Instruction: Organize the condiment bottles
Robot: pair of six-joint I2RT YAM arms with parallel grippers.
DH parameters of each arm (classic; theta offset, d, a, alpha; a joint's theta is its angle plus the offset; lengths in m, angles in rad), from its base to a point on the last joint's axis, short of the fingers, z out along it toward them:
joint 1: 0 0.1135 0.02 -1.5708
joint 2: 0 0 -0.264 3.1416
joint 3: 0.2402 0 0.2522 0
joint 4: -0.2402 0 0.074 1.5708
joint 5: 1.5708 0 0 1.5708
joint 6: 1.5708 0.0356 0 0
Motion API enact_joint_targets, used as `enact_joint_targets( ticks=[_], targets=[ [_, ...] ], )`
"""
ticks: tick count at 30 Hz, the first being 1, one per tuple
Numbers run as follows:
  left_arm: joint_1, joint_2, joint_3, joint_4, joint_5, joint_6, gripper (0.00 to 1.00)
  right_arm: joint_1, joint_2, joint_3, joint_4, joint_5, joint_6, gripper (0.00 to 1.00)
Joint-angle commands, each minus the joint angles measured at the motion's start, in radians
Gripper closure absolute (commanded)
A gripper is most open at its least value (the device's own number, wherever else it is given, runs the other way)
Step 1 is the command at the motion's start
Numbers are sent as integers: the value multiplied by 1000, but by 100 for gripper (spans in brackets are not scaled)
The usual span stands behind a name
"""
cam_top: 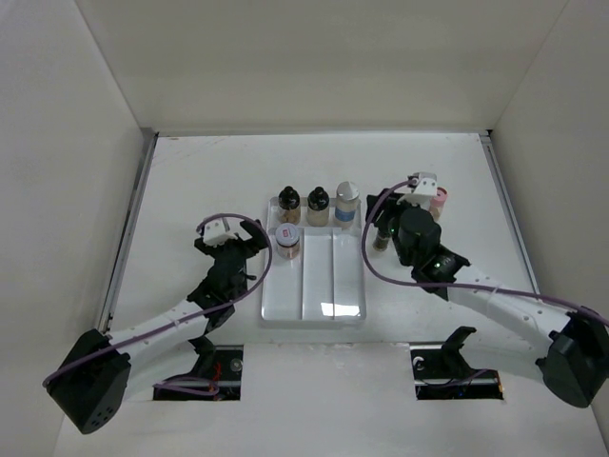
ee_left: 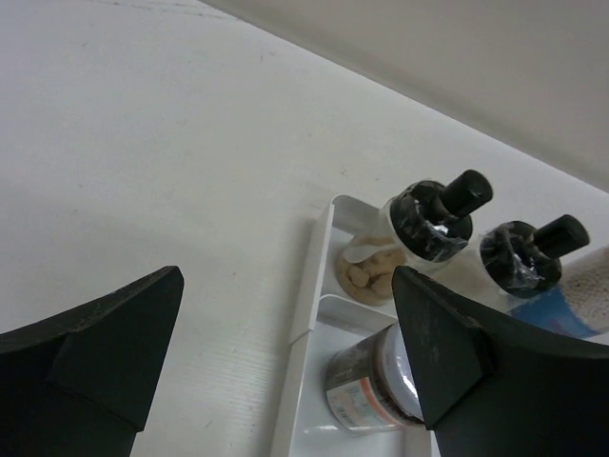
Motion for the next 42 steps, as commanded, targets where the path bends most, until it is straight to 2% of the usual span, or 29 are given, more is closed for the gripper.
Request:
enact_joint_targets(
  ticks=[1, 5, 8, 10, 17, 28, 34, 38, 42],
  targets=[
    [17, -13, -36, 79, -4, -67, 7, -57, -20, 81, -88, 116, -31, 40],
    [52, 2, -59, 108, 34, -70, 6, -155, -43, 105, -133, 150, -72, 15],
    [63, -16, -77, 118, 51, -79, 6, -244, -5, 156, -226, 140, -73, 4],
    [64, -33, -98, 133, 53, -95, 6, -290, 40, 174, -250, 131, -65, 1],
    [84, -58, -125, 131, 82, -130, 6, -341, 213, 237, -317, 81, -62, 0],
    [94, -15, -115, 135, 111, -153, 6, -371, 272, 208, -337, 66, -28, 0],
    [97, -12, -115, 133, 111, -159, 6, -367, 318, 206, -340, 40, 23, 15],
    [92, -18, -117, 139, 111, -161, 5, -367, 318, 225, -343, 49, 23, 35],
    [106, -19, -119, 133, 111, -161, 5, -367, 247, 237, -291, 83, 12, 42]
  ],
)
